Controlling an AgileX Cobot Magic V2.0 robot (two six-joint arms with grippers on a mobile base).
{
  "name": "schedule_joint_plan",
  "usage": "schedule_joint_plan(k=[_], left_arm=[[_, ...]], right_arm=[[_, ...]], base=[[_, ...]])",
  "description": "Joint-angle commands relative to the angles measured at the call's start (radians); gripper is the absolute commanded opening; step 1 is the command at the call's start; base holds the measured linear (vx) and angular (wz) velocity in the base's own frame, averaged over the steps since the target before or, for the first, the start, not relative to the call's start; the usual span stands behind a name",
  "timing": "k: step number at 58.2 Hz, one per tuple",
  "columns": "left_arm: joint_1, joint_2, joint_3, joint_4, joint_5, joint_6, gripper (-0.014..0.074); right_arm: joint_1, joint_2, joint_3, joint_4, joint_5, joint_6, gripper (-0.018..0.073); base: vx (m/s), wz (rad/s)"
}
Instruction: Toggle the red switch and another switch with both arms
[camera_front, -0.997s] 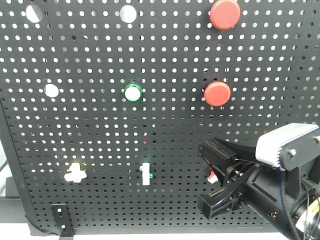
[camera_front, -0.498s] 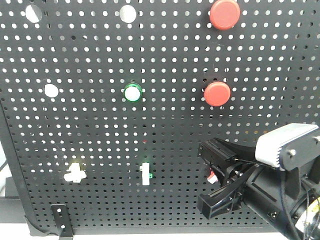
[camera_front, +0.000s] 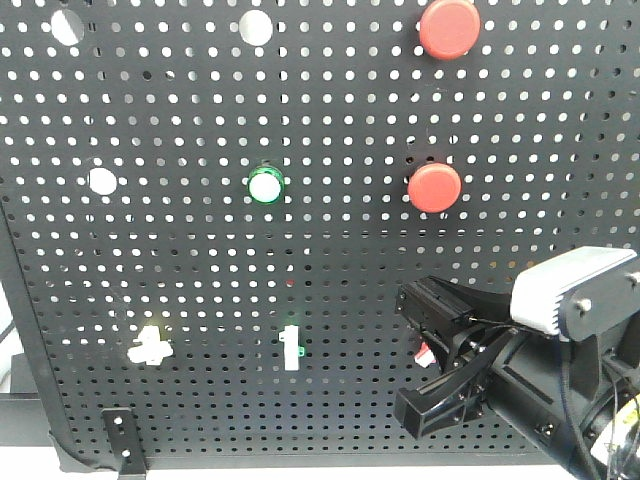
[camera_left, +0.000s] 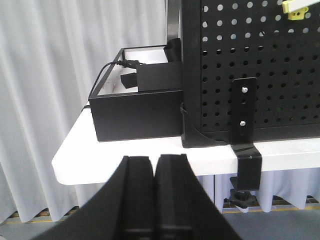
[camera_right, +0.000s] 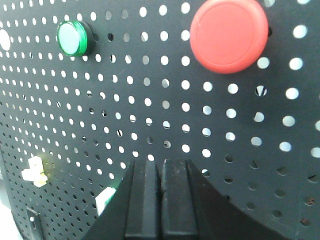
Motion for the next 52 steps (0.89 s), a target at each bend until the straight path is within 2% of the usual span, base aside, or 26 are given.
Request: schedule_joint_plan(k=[1, 30, 40, 44, 52], left_arm=[[-0.005, -0.02, 0.02, -0.009, -0.076, -0.001, 0.0002], [-0.005, -0.02, 0.02, -0.009, -0.076, -0.001, 0.0002], [-0.005, -0.02, 0.02, -0.009, -0.076, -0.001, 0.0002], [-0.005, -0.02, 0.02, -0.009, -0.076, -0.001, 0.0002], [-0.005, -0.02, 0.02, -0.009, -0.076, -0.001, 0.0002]], right_arm=[[-0.006, -0.022, -0.028, -0.002, -0.089, -0.009, -0.0006], [-0.006, -0.022, -0.028, -0.002, -0.089, -0.009, -0.0006], [-0.006, -0.022, -0.014, 0.045, -0.107, -0.002, -0.0006], [-0.006, -0.037, 0.013, 0.044, -0.114, -0.014, -0.0006], [-0.016, -0.14, 0.105, 0.049, -0.116, -0.105, -0.0006]], base=[[0.0, 0.0], [0.0, 0.0], [0.0, 0.0], [0.0, 0.0], [0.0, 0.0]])
